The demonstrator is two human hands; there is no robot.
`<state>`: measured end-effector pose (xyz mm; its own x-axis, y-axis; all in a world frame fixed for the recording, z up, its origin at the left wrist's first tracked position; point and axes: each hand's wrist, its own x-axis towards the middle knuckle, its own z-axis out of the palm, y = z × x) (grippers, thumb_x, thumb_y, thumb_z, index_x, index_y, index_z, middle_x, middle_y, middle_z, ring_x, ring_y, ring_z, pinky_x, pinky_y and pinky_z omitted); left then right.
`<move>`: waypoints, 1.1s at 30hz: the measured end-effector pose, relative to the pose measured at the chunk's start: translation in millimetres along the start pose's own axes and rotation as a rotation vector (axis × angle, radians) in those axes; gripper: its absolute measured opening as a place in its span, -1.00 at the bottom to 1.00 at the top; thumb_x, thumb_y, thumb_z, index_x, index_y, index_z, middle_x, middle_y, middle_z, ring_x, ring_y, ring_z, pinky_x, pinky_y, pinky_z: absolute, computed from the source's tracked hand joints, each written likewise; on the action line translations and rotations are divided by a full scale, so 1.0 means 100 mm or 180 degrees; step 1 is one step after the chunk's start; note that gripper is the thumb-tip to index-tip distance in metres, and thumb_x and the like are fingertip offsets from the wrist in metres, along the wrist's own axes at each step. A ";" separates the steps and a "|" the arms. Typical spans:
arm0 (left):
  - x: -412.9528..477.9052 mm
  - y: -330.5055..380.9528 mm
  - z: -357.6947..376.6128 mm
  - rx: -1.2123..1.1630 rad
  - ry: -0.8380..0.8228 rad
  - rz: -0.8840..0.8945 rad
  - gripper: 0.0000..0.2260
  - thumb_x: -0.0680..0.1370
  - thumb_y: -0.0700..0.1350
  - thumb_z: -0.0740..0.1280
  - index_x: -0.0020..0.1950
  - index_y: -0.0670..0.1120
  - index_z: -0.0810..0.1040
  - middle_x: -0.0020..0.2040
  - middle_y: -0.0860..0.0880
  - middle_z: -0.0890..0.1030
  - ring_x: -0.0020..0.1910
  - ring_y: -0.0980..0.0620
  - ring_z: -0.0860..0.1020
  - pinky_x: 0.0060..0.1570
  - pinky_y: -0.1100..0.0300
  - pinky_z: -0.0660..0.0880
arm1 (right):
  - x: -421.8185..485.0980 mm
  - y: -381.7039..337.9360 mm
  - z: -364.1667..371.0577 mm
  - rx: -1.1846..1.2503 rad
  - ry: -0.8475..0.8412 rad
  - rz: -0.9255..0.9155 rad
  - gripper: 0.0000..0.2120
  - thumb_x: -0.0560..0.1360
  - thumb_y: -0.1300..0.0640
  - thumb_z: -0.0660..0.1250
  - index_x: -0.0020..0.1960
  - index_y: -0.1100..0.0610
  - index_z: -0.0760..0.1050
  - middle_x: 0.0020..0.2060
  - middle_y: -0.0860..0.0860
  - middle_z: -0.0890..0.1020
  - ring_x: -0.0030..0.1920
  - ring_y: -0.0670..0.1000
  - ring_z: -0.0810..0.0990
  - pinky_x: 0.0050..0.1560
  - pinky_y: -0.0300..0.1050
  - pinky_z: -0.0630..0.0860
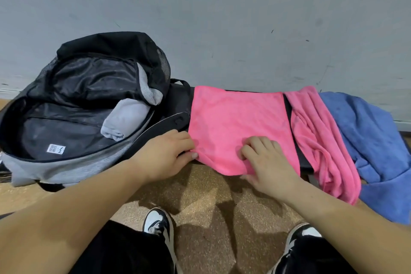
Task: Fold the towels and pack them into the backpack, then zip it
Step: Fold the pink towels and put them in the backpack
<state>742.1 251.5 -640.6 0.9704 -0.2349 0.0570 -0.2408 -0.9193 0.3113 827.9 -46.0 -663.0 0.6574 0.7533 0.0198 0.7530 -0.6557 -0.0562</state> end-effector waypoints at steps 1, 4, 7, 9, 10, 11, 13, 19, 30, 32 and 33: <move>0.00 0.00 -0.03 -0.0081 -0.0021 -0.0078 -0.64 0.65 0.23 0.12 0.20 0.10 0.61 0.08 0.15 0.62 0.07 0.05 0.56 0.08 0.02 0.56 | -0.01 0.02 -0.01 0.0069 0.0049 -0.0038 -0.49 0.29 -0.01 0.56 0.14 0.01 0.41 0.20 0.03 0.52 0.20 0.17 0.52 0.12 0.08 0.46; 0.00 0.02 -0.12 -0.0278 -0.0112 -0.0260 -0.67 0.66 0.22 0.09 0.10 0.13 0.60 -0.03 0.16 0.64 0.01 0.12 0.58 0.05 0.02 0.55 | -0.11 0.06 -0.05 0.0378 0.0239 -0.0098 -0.60 0.37 0.14 0.41 0.21 0.09 0.55 0.21 0.05 0.57 0.20 0.15 0.58 0.14 0.07 0.56; -0.01 0.02 -0.18 -0.0642 -0.0007 -0.0415 -0.82 0.70 0.09 0.21 0.07 0.11 0.59 -0.11 0.14 0.65 -0.09 0.14 0.60 0.00 0.02 0.56 | -0.23 0.09 -0.13 0.0553 0.0397 0.0053 -0.64 0.45 0.10 0.28 0.20 0.11 0.64 0.16 0.04 0.63 0.17 0.10 0.63 0.10 0.01 0.63; 0.02 0.04 -0.23 -0.0996 0.0226 -0.0619 -0.86 0.71 -0.02 0.25 0.03 0.05 0.59 -0.20 0.07 0.66 -0.17 0.13 0.62 -0.07 0.05 0.57 | -0.30 0.18 -0.19 0.0458 0.0297 0.0260 -0.63 0.43 0.05 0.25 0.17 0.07 0.66 0.10 0.01 0.65 0.11 0.11 0.65 0.05 0.04 0.63; 0.04 0.04 -0.26 -0.1228 0.0321 -0.0806 -0.85 0.71 -0.06 0.25 0.00 0.04 0.58 -0.25 0.01 0.67 -0.23 0.14 0.63 -0.15 0.10 0.57 | -0.33 0.24 -0.21 0.0400 0.0220 0.0346 -0.60 0.40 0.03 0.24 0.17 0.05 0.66 0.09 -0.01 0.65 0.11 0.12 0.65 0.04 0.06 0.63; 0.06 0.05 -0.29 -0.1498 0.0378 -0.1019 -0.84 0.72 -0.08 0.25 -0.01 0.02 0.58 -0.27 -0.04 0.69 -0.28 0.14 0.65 -0.23 0.16 0.56 | -0.37 0.30 -0.23 0.0392 0.0155 0.0406 -0.56 0.38 0.03 0.23 0.19 0.03 0.66 0.12 -0.02 0.66 0.14 0.11 0.65 0.07 0.06 0.63; 0.09 0.07 -0.35 -0.2113 0.0393 -0.1348 -0.84 0.73 -0.11 0.24 0.03 -0.05 0.60 -0.18 -0.10 0.74 -0.22 0.05 0.73 -0.26 0.08 0.62 | -0.43 0.41 -0.30 0.0566 0.0082 0.0523 -0.55 0.41 0.05 0.24 0.26 0.01 0.65 0.21 -0.06 0.67 0.22 0.05 0.64 0.19 0.00 0.61; 0.10 0.13 -0.45 -0.2385 0.0006 -0.1518 -0.81 0.73 -0.09 0.25 0.04 -0.10 0.62 -0.20 -0.15 0.75 -0.22 -0.04 0.73 -0.09 -0.02 0.68 | -0.54 0.62 -0.72 0.1626 -0.0312 0.0952 -0.80 0.60 0.11 0.43 0.13 -0.17 0.64 -0.12 -0.35 0.68 -0.14 -0.36 0.60 -0.03 -0.41 0.46; 0.32 0.09 -0.56 -0.2193 0.0029 -0.1751 -0.78 0.70 -0.04 0.31 -0.05 -0.07 0.67 -0.40 -0.06 0.60 -0.46 0.12 0.49 -0.36 0.19 0.45 | -0.37 0.84 -0.90 0.3248 0.0265 0.1911 -0.89 0.55 0.18 0.49 -0.07 0.22 0.62 -0.41 0.05 0.62 -0.50 -0.03 0.51 -0.46 -0.19 0.48; 0.47 0.08 -0.55 -0.2028 0.0448 -0.1781 -0.82 0.68 -0.04 0.34 -0.04 -0.07 0.67 -0.40 -0.02 0.63 -0.45 0.15 0.53 -0.31 0.18 0.48 | -0.24 0.89 -0.83 0.3023 0.0738 0.2021 -0.89 0.55 0.16 0.50 -0.11 0.17 0.64 -0.40 0.01 0.62 -0.48 -0.11 0.49 -0.41 -0.21 0.48; 0.56 0.06 -0.55 -0.1962 0.0608 -0.1781 -0.83 0.67 -0.04 0.35 -0.05 -0.05 0.67 -0.38 0.01 0.66 -0.41 0.14 0.58 -0.27 0.16 0.52 | -0.16 0.93 -0.79 0.2921 0.0890 0.2077 -0.88 0.55 0.15 0.50 -0.13 0.16 0.64 -0.40 -0.01 0.60 -0.48 -0.13 0.48 -0.36 -0.20 0.49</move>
<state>795.8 249.9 -583.4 0.9433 0.3107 -0.1172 0.2755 -0.5351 0.7986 889.3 -123.3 -589.6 0.9827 0.1732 -0.0663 0.0395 -0.5450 -0.8375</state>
